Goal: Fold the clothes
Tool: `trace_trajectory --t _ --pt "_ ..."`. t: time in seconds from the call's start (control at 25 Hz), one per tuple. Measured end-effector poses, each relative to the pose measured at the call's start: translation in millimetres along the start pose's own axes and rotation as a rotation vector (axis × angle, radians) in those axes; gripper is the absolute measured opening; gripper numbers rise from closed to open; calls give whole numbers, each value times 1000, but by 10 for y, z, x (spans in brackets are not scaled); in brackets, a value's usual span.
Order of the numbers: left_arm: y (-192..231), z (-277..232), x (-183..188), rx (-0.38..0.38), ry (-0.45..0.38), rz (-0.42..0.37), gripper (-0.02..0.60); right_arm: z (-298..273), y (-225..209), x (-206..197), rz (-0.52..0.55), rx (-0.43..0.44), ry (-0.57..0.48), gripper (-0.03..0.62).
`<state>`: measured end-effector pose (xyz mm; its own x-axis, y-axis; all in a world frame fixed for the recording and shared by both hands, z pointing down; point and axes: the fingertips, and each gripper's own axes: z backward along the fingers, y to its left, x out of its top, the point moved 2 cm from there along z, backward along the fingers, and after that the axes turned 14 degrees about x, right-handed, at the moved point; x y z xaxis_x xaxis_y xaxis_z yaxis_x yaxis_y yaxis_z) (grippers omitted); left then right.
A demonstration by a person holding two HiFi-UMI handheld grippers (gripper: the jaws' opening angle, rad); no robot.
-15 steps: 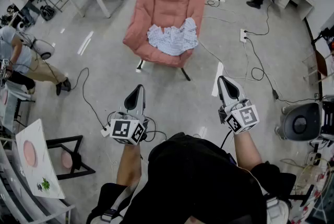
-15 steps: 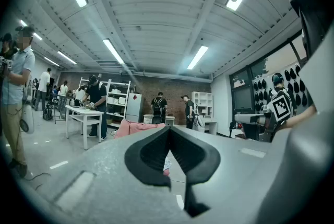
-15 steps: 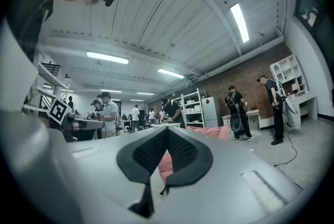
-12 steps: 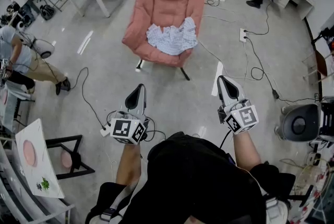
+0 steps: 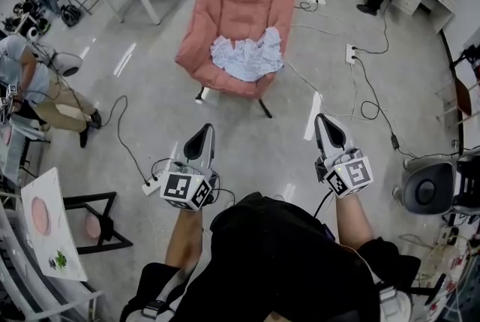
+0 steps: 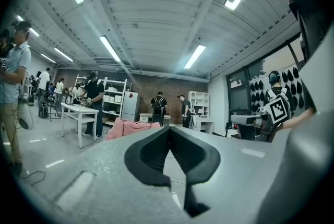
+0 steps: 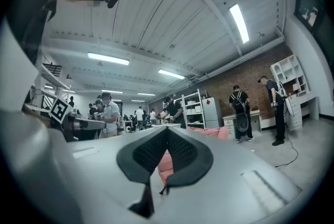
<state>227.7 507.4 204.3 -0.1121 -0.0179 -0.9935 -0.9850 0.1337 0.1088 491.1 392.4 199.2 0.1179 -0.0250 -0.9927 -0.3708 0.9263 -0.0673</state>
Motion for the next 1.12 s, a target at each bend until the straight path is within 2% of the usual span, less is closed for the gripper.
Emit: trace_trajectory --t 0.12,0.16,0.2,0.28,0.32,0.44,0.6,0.84,1.12 --pt "-16 21 -19 6 -3 13 2 13 57 9 -19 25 -17 13" --pt "-16 23 -31 11 -2 21 81 24 71 7 -22 32 -19 158" --pt "-16 19 -47 21 3 25 249 44 69 5 -24 31 -21 274" --pt "-30 5 -75 54 13 12 381 122 19 20 -28 9 -34 370" --pt "-53 -1 -80 68 15 -2 422 173 -16 35 -30 -4 -42 388" --pt "-181 -42 -72 74 18 -5 446 334 -119 79 -48 -19 -61 420" --pt "-446 -178 -85 57 20 48 448 587 -328 96 -64 -24 -61 422" --pt "-854 -326 -164 45 35 68 448 974 -640 63 -85 -33 -33 420" --pt "-922 -496 -304 26 90 43 446 969 -775 -27 -116 -51 -31 420"
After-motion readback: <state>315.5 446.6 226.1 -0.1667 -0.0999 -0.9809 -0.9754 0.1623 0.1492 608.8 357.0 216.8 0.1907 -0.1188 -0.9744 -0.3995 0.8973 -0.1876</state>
